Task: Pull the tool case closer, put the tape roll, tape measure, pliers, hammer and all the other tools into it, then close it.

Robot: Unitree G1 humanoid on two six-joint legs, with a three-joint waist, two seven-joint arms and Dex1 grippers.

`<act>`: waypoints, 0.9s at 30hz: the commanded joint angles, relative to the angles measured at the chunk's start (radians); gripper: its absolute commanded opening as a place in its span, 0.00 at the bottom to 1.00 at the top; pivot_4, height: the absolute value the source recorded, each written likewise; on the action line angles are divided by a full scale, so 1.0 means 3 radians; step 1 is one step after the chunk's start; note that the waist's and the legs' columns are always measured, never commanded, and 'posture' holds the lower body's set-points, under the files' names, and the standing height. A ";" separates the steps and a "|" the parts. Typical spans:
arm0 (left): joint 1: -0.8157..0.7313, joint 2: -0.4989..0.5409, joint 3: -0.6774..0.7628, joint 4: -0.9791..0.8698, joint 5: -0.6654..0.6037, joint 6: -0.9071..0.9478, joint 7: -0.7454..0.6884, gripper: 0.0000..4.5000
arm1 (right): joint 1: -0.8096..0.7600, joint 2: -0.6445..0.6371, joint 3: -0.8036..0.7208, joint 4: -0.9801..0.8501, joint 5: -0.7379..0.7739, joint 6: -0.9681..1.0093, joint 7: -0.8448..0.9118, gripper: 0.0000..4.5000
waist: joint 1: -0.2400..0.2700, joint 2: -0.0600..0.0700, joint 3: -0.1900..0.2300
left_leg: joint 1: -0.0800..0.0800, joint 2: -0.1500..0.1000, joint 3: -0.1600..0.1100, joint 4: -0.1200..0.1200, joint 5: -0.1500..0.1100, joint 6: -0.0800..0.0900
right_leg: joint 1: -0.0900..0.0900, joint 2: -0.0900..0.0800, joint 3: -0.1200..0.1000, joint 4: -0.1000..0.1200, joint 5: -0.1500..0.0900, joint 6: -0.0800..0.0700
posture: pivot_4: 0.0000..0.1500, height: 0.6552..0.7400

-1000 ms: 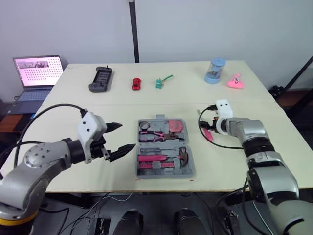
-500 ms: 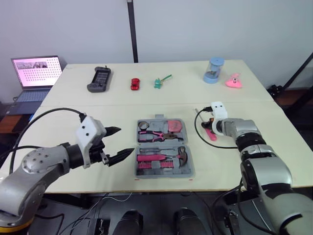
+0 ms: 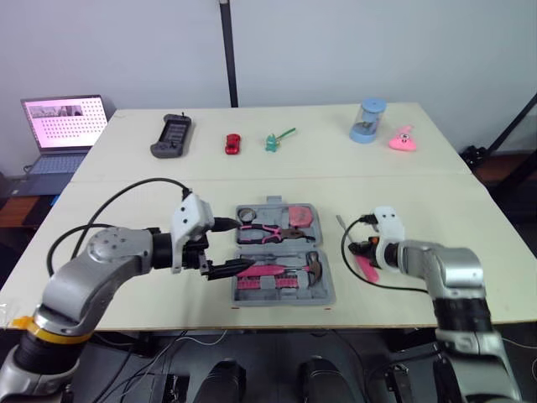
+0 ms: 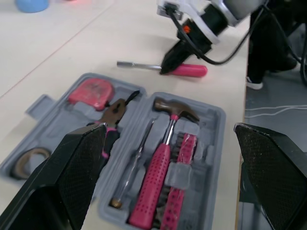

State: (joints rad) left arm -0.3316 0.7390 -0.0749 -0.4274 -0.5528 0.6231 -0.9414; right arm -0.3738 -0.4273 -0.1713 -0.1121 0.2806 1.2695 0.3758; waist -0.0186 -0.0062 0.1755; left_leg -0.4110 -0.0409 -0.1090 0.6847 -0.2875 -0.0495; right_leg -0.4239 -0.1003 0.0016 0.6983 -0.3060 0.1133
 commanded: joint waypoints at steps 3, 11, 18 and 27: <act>-0.0084 0.0006 -0.0077 0.0102 0.0092 -0.0176 -0.0162 1.00 | 0.0290 0.0093 -0.0214 -0.0442 0.0051 0.0352 -0.0197 0.10 | 0.0009 0.0000 0.0000 | 0.0001 0.0000 0.0000 0.0000 0.0000 0.0000 | 0.0002 0.0000 0.0000 0.0000 0.0000 0.0000 | 1.00 0.22; -0.0034 -0.0050 -0.0098 0.0171 0.0173 -0.0256 -0.0204 1.00 | 0.0247 0.0170 -0.0338 -0.0584 0.0147 0.0543 -0.0253 0.49 | 0.0009 -0.0001 -0.0001 | 0.0002 0.0000 -0.0001 0.0000 0.0000 0.0000 | 0.0003 0.0001 0.0000 0.0000 0.0000 0.0000 | 1.00 0.22; 0.0157 -0.0078 0.0027 0.0027 0.0134 -0.0235 -0.0076 1.00 | 0.0060 -0.0258 -0.0389 -0.0650 0.0362 0.0798 -0.0010 0.99 | 0.0020 0.0000 0.0000 | 0.0002 -0.0001 -0.0002 0.0000 0.0000 0.0000 | 0.0004 -0.0001 0.0000 0.0000 0.0000 0.0000 | 1.00 0.22; 0.0564 -0.0007 0.0201 -0.0120 0.0171 -0.0322 0.0017 1.00 | -0.0144 -0.2393 0.1165 -0.0340 -0.0245 -0.1717 0.2093 0.99 | 0.0006 0.0005 0.0005 | 0.0002 0.0003 0.0011 -0.0005 -0.0002 0.0006 | 0.0002 0.0004 -0.0004 -0.0005 -0.0004 -0.0002 | 1.00 0.22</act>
State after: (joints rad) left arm -0.1659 0.7272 -0.0456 -0.4369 -0.5028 0.5500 -0.9379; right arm -0.4240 -1.1025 0.0941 -0.2294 0.3133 0.9897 0.8778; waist -0.0168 -0.0046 0.1771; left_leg -0.4103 -0.0398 -0.1054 0.6831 -0.2883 -0.0478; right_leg -0.4231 -0.0992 0.0001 0.6961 -0.3072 0.1127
